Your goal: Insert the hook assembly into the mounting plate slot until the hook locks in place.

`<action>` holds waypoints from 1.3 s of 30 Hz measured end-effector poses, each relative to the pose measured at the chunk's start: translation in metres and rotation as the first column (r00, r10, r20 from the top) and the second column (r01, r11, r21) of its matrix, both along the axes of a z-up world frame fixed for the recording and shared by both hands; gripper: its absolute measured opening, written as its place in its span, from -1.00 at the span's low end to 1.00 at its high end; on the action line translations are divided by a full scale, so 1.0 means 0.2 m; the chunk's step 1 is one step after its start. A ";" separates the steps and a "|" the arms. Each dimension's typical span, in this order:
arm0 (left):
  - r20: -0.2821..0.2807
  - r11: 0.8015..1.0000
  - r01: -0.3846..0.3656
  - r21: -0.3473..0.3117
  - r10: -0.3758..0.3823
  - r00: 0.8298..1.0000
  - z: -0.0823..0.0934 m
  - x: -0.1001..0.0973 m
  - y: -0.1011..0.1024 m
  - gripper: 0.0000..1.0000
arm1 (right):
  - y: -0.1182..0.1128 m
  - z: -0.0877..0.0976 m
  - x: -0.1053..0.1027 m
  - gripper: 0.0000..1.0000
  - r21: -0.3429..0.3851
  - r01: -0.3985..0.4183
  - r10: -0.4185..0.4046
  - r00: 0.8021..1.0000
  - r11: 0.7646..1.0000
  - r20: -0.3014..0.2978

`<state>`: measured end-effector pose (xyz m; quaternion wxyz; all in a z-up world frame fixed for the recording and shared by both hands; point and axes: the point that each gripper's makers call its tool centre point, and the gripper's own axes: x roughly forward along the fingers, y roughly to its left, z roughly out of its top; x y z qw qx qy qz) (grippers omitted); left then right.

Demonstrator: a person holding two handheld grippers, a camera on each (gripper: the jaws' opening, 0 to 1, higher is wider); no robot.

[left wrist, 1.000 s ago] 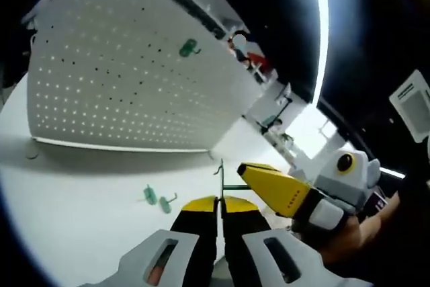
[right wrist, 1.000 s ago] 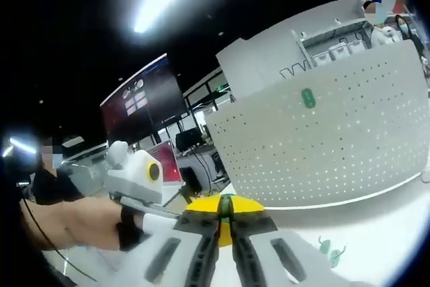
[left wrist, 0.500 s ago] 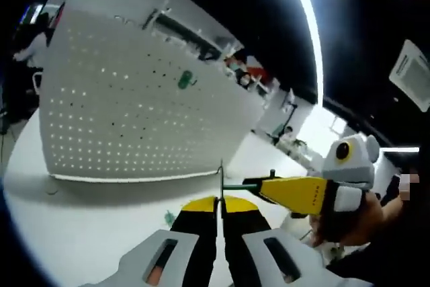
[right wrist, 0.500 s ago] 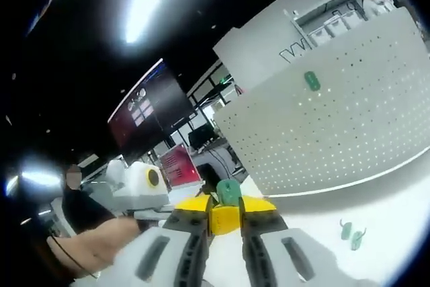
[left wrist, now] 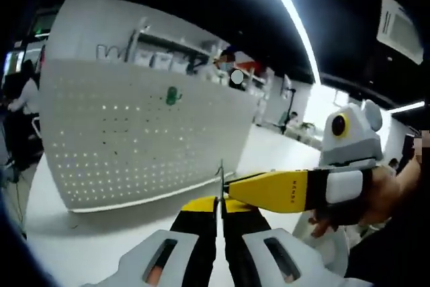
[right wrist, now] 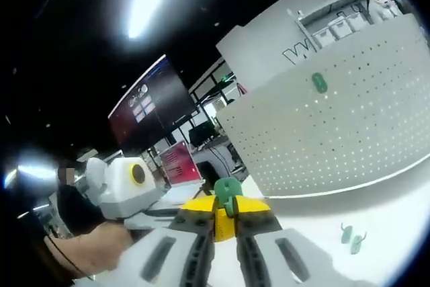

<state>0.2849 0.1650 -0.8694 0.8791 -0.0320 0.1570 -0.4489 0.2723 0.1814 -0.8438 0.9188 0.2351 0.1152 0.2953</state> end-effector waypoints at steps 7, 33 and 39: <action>0.059 0.999 -0.002 0.045 -0.001 0.998 0.02 0.01 0.01 -0.97 | 0.00 0.02 0.02 -0.97 0.003 0.021 -0.021 0.999 1.000 0.027; -0.048 0.995 0.026 0.100 -0.021 0.999 -0.16 0.00 0.06 -0.37 | 0.06 -0.08 0.03 -1.00 -0.108 -0.075 0.077 0.997 0.991 0.010; -0.049 0.998 -0.002 0.067 0.006 0.999 -0.14 0.01 0.08 -0.06 | 0.05 -0.06 0.04 -1.00 -0.099 -0.079 0.080 0.997 0.992 0.008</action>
